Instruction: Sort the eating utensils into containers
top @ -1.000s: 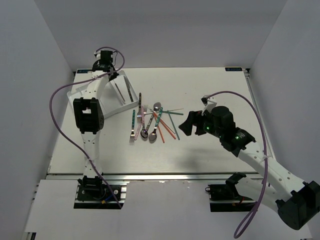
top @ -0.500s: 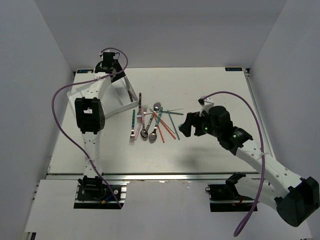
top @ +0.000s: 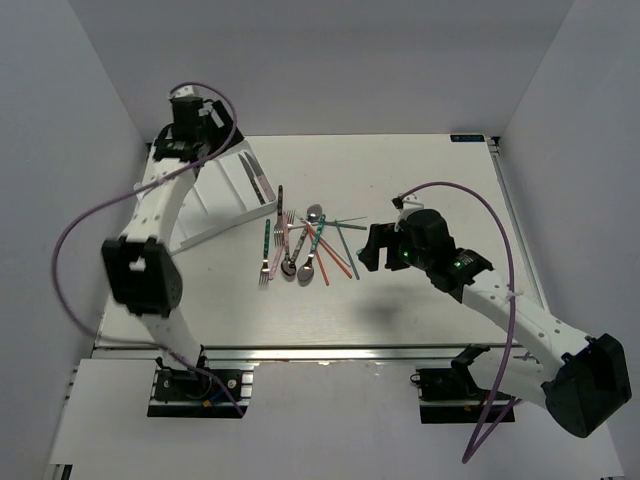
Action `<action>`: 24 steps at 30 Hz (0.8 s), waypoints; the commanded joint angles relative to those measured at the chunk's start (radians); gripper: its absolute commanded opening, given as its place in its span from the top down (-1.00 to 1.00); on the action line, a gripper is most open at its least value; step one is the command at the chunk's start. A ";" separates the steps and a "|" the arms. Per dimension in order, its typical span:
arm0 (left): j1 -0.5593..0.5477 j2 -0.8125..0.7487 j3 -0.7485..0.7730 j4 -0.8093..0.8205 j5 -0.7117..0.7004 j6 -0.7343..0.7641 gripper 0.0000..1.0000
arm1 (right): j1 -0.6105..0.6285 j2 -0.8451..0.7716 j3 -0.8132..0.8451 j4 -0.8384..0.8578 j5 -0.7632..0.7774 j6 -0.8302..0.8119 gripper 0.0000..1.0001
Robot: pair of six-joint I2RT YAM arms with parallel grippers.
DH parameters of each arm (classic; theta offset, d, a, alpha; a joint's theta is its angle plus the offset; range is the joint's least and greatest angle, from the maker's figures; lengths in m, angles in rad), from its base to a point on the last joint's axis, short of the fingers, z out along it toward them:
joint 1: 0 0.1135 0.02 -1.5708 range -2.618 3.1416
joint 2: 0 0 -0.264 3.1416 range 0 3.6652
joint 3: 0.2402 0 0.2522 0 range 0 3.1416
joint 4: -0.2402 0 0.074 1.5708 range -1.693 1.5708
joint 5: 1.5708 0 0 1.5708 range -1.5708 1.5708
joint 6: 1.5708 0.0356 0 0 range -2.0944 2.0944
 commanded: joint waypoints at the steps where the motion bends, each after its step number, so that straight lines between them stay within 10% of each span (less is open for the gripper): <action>1: -0.004 -0.415 -0.246 0.106 -0.023 -0.022 -0.96 | -0.006 0.023 0.034 0.004 0.067 0.026 -0.79; 9: -0.004 -0.972 -0.762 0.074 -0.127 0.090 -0.96 | -0.023 0.130 0.063 -0.051 0.422 0.295 -0.79; 24: -0.012 -1.092 -1.066 0.074 -0.011 0.134 -0.96 | -0.031 0.720 0.424 -0.209 0.570 0.512 -0.05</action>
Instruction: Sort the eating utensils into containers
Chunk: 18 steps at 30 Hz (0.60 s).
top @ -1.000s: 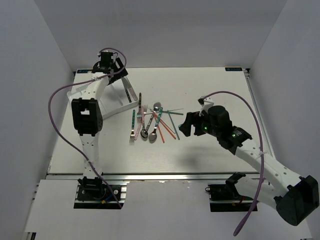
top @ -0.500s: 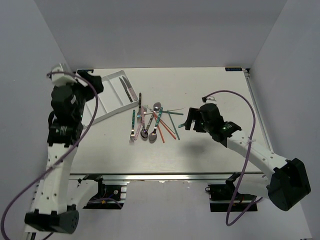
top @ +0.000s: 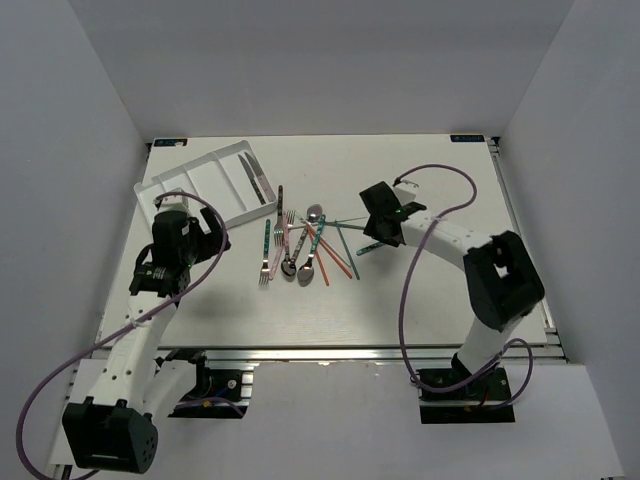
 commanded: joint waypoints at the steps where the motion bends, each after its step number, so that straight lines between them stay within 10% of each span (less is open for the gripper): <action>1: -0.005 -0.039 0.027 0.036 0.052 0.020 -0.96 | -0.004 0.095 0.114 -0.101 0.049 0.080 -0.04; 11: -0.006 -0.031 0.030 0.039 0.085 0.029 -0.96 | -0.004 0.267 0.082 -0.130 -0.017 0.210 0.15; 16: -0.008 -0.031 0.027 0.041 0.083 0.028 -0.96 | -0.010 0.213 0.013 -0.103 -0.032 0.281 0.98; 18: -0.008 -0.031 0.027 0.044 0.094 0.025 -0.96 | -0.010 0.183 -0.006 -0.118 -0.017 0.291 1.00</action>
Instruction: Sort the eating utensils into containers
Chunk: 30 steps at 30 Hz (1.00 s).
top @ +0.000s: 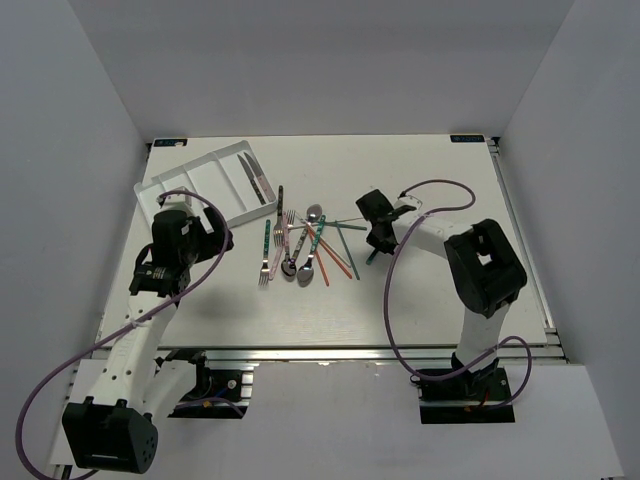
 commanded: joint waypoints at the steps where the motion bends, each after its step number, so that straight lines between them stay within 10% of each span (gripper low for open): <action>1: -0.006 -0.013 0.024 0.027 0.036 0.004 -0.96 | -0.002 -0.028 -0.065 -0.082 -0.014 0.068 1.00; 6: -0.006 -0.031 -0.028 0.151 0.356 -0.138 -0.96 | 0.010 -0.255 -0.131 0.053 -0.035 -0.158 1.00; 9: -0.047 -0.019 -0.108 0.441 0.503 -0.358 -0.96 | 0.033 -0.441 -0.330 0.505 -0.450 -0.501 1.00; 13: -0.252 0.097 -0.065 0.587 0.396 -0.412 -0.96 | 0.164 -0.588 -0.387 0.549 -0.692 -0.691 1.00; 21: -0.327 0.245 -0.003 0.701 0.330 -0.517 -0.95 | 0.343 -0.690 -0.329 0.500 -0.601 -0.753 1.00; 26: -0.328 0.239 0.036 0.613 0.254 -0.486 -0.62 | 0.366 -0.700 -0.325 0.516 -0.623 -0.748 1.00; 30: -0.328 0.240 0.033 0.650 0.306 -0.493 0.15 | 0.374 -0.687 -0.309 0.522 -0.637 -0.745 1.00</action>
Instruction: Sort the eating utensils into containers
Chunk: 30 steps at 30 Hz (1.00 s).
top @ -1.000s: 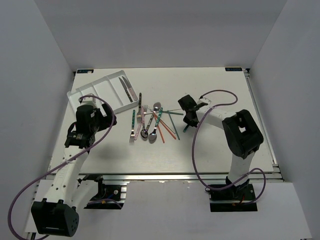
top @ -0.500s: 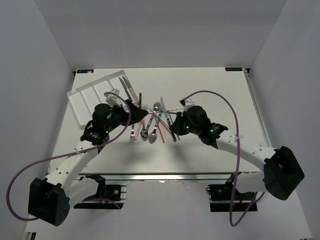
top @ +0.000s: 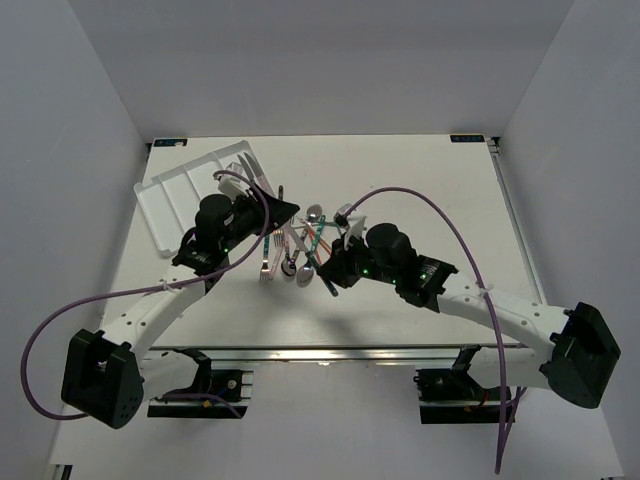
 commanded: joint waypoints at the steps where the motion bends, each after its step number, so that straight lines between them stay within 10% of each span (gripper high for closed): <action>1: -0.006 -0.019 0.022 0.032 0.022 0.003 0.27 | 0.011 -0.005 0.058 0.066 -0.029 -0.020 1.00; 5: -0.006 0.002 0.040 0.029 0.061 0.015 0.92 | 0.011 0.002 0.075 0.062 -0.008 -0.007 1.00; 9: -0.006 0.011 0.069 -0.044 0.047 0.055 1.00 | 0.009 -0.027 0.074 0.049 0.093 0.028 1.00; 11: -0.006 0.014 0.098 -0.103 -0.034 0.101 1.00 | 0.004 -0.042 0.074 0.014 0.257 0.065 -0.69; 12: -0.003 0.031 0.159 -0.214 -0.085 0.121 1.00 | -0.009 -0.057 0.074 -0.032 0.307 0.107 -0.79; 16: 0.046 0.179 0.404 -0.461 -0.362 0.242 1.00 | -0.101 -0.102 0.040 -0.181 0.457 0.187 -0.79; 20: 0.232 0.388 0.604 -0.509 -0.171 0.218 1.00 | -0.196 -0.166 -0.023 -0.212 0.402 0.194 -0.79; 30: 0.379 0.931 1.291 -0.656 -0.274 0.319 1.00 | -0.239 -0.283 -0.092 -0.227 0.328 0.147 -0.79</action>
